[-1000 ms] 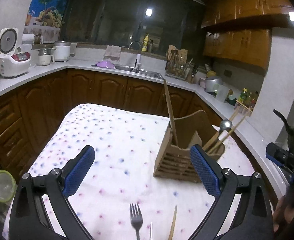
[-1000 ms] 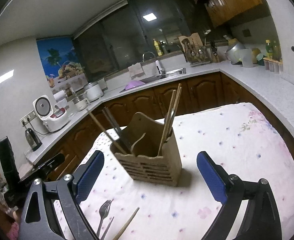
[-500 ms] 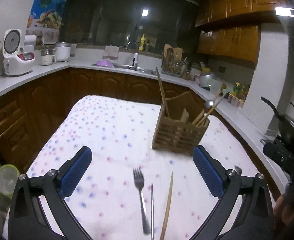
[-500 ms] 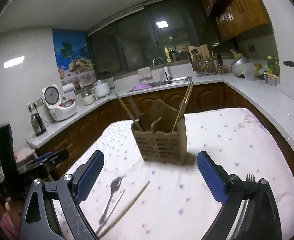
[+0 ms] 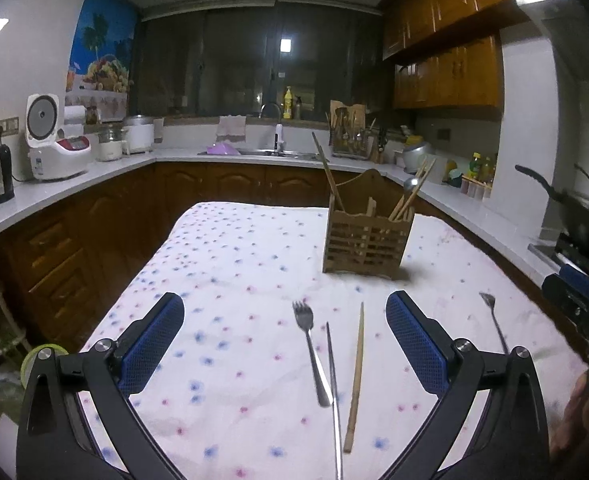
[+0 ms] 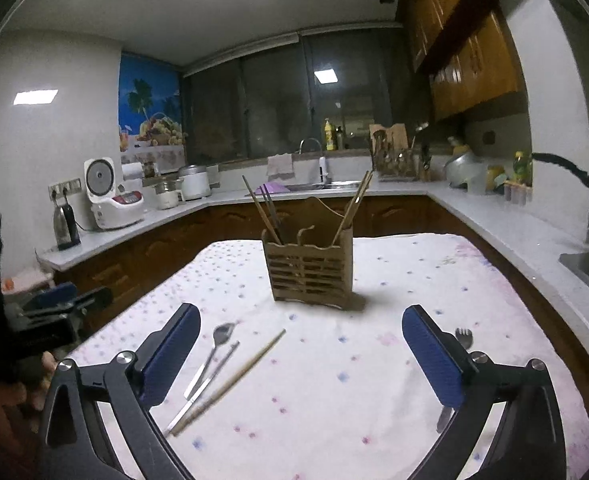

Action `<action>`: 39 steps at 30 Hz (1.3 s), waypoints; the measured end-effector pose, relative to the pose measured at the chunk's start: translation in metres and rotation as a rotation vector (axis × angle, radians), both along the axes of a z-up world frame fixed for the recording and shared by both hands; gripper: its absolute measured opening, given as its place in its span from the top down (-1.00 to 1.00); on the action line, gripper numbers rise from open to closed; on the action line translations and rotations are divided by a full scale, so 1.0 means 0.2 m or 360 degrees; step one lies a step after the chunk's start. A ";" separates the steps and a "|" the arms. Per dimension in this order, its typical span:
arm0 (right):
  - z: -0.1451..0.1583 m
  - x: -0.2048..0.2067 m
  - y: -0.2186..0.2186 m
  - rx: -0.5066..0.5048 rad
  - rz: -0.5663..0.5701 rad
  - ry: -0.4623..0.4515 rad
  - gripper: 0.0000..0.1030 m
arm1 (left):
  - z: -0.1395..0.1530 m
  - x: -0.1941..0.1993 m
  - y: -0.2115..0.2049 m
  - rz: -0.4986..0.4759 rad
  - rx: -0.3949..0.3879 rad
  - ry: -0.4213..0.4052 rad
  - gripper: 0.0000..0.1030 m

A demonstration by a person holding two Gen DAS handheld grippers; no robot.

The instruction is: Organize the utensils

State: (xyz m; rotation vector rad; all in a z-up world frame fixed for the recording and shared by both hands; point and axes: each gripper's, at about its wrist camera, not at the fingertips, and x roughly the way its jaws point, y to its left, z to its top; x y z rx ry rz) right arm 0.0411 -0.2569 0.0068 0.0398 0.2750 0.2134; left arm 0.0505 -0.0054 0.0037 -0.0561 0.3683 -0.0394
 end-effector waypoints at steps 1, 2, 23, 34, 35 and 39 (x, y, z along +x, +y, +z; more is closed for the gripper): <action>-0.03 -0.02 0.00 -0.0007 -0.0006 -0.0002 -0.99 | -0.01 -0.01 -0.01 0.0003 0.0010 0.0006 -1.00; -0.06 -0.03 0.01 -0.0009 -0.0013 0.0005 -0.99 | -0.04 -0.02 -0.02 0.0003 0.0024 0.0018 -1.00; -0.30 -0.14 0.00 0.0013 -0.0085 0.0064 -0.99 | -0.26 -0.13 -0.10 0.0064 0.0137 0.0067 -1.00; -0.32 -0.15 -0.01 0.0016 -0.0083 0.0102 -0.99 | -0.29 -0.13 -0.08 0.0077 0.0134 0.0117 -1.00; -0.32 -0.15 0.00 0.0014 -0.0083 0.0103 -0.99 | -0.29 -0.13 -0.08 0.0079 0.0133 0.0119 -1.00; -0.33 -0.16 0.00 0.0012 -0.0080 0.0097 -0.99 | -0.29 -0.13 -0.07 0.0086 0.0126 0.0120 -1.00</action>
